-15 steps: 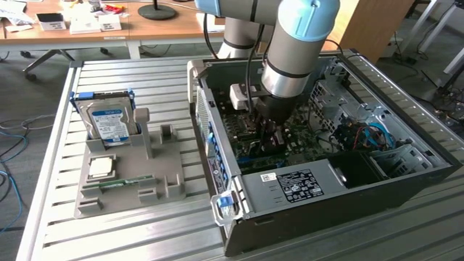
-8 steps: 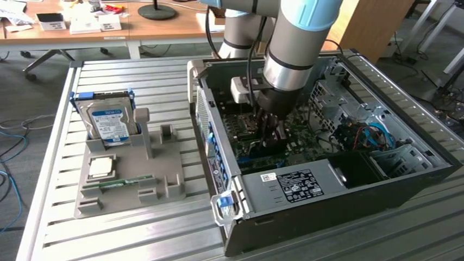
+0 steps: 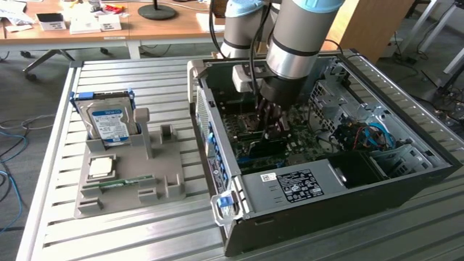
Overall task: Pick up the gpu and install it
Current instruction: 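Insert the gpu into the slot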
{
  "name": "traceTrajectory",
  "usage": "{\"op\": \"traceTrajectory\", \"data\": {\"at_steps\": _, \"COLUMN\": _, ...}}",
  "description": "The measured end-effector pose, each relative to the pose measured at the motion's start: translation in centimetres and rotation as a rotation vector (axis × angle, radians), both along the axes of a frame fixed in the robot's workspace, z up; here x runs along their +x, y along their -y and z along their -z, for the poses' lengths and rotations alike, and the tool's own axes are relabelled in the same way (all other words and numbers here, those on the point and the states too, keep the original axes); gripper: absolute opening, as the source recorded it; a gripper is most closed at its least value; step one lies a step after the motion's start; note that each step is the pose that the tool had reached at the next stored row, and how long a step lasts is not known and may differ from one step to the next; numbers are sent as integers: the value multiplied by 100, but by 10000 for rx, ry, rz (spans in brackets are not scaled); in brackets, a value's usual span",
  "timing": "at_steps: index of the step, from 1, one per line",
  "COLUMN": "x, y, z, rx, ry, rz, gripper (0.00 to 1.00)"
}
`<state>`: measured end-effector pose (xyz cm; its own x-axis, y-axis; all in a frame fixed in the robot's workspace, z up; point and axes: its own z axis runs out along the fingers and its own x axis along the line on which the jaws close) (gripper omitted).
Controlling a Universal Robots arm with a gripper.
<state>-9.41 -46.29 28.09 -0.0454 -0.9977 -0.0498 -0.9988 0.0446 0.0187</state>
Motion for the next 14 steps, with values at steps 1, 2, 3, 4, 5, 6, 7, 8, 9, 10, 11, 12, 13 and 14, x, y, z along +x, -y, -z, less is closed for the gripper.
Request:
{"op": "traceTrajectory", "data": {"at_steps": 1, "x": 0, "y": 0, "z": -31, "rx": 9, "ry": 0, "rz": 0, "gripper": 40}}
{"op": "traceTrajectory", "data": {"at_steps": 2, "x": 0, "y": 0, "z": -59, "rx": 15, "ry": 1, "rz": 0, "gripper": 40}}
{"op": "traceTrajectory", "data": {"at_steps": 3, "x": 0, "y": 0, "z": -84, "rx": 17, "ry": 0, "rz": -1, "gripper": 40}}
{"op": "traceTrajectory", "data": {"at_steps": 4, "x": 0, "y": 0, "z": -109, "rx": 20, "ry": 0, "rz": -1, "gripper": 40}}
{"op": "traceTrajectory", "data": {"at_steps": 5, "x": 0, "y": 0, "z": -129, "rx": 20, "ry": 0, "rz": -1, "gripper": 40}}
{"op": "traceTrajectory", "data": {"at_steps": 6, "x": 0, "y": 0, "z": -150, "rx": 20, "ry": 0, "rz": 0, "gripper": 40}}
{"op": "traceTrajectory", "data": {"at_steps": 7, "x": 0, "y": 0, "z": -172, "rx": 20, "ry": 0, "rz": -1, "gripper": 40}}
{"op": "traceTrajectory", "data": {"at_steps": 8, "x": 0, "y": 0, "z": -194, "rx": 21, "ry": 0, "rz": 0, "gripper": 40}}
{"op": "traceTrajectory", "data": {"at_steps": 9, "x": 0, "y": 0, "z": -213, "rx": 23, "ry": 1, "rz": -1, "gripper": 40}}
{"op": "traceTrajectory", "data": {"at_steps": 10, "x": 0, "y": 0, "z": -223, "rx": 23, "ry": 0, "rz": 0, "gripper": 40}}
{"op": "traceTrajectory", "data": {"at_steps": 11, "x": 0, "y": 0, "z": -224, "rx": 25, "ry": 1, "rz": -1, "gripper": 40}}
{"op": "traceTrajectory", "data": {"at_steps": 12, "x": 0, "y": 0, "z": -224, "rx": 25, "ry": 2, "rz": -1, "gripper": 40}}
{"op": "traceTrajectory", "data": {"at_steps": 13, "x": 0, "y": 0, "z": -224, "rx": 25, "ry": 2, "rz": 0, "gripper": 40}}
{"op": "traceTrajectory", "data": {"at_steps": 14, "x": 0, "y": 0, "z": -224, "rx": 24, "ry": 1, "rz": 0, "gripper": 40}}
